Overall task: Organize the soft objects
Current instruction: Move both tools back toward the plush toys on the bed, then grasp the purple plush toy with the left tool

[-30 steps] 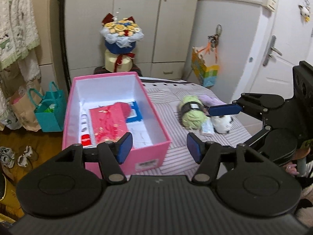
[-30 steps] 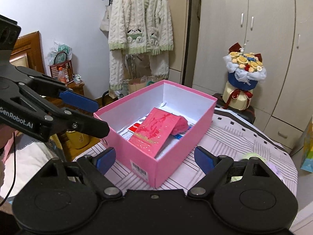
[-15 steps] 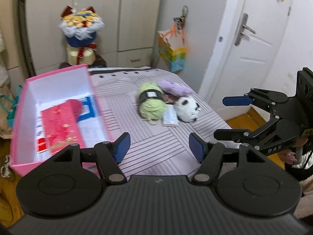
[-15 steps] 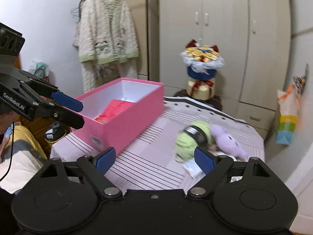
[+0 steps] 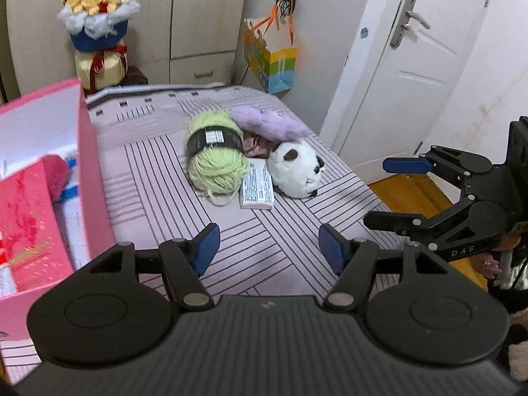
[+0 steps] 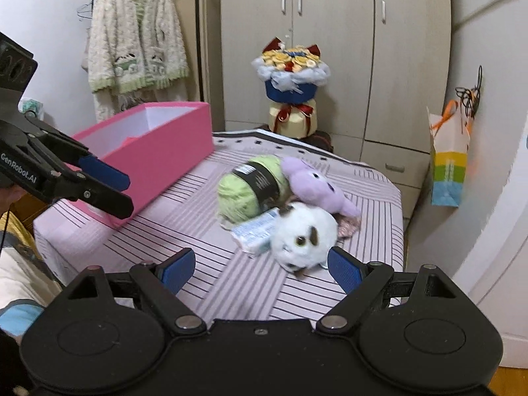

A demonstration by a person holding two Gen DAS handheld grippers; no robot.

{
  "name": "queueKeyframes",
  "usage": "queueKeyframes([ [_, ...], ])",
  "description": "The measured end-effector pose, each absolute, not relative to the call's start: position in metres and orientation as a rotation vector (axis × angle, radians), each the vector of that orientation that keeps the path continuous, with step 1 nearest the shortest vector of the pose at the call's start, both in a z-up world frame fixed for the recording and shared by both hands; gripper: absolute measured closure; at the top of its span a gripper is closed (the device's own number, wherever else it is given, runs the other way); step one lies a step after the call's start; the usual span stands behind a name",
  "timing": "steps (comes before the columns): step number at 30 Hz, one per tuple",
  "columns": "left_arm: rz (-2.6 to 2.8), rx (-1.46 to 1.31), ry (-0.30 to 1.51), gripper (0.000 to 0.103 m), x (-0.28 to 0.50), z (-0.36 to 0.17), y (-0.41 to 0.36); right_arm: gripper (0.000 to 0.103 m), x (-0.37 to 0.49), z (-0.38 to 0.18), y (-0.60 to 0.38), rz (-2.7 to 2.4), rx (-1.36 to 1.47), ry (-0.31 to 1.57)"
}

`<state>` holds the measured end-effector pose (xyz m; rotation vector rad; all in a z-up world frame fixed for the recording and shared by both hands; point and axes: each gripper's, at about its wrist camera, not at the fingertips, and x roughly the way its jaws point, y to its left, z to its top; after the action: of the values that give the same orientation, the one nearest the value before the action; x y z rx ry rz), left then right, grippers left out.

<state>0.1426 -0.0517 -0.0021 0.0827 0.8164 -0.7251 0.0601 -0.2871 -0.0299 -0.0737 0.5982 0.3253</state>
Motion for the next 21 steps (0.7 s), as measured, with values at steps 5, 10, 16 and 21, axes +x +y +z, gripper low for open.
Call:
queueKeyframes([
  [5, -0.740, 0.052, 0.846, 0.039, 0.160, -0.020, -0.065, 0.013, 0.078, -0.044, -0.296, 0.325, -0.050, 0.614],
  [10, -0.722, 0.068, 0.804, 0.042, 0.167, -0.031, -0.083, 0.013, 0.103, -0.042, -0.315, 0.346, 0.030, 0.603],
  [16, -0.735, -0.020, 0.790, 0.043, 0.189, -0.030, -0.098, 0.013, 0.143, -0.039, -0.335, 0.393, 0.153, 0.605],
  [21, -0.715, -0.118, 0.732, 0.045, 0.218, -0.017, -0.106, 0.009, 0.172, -0.053, -0.342, 0.424, 0.228, 0.615],
])
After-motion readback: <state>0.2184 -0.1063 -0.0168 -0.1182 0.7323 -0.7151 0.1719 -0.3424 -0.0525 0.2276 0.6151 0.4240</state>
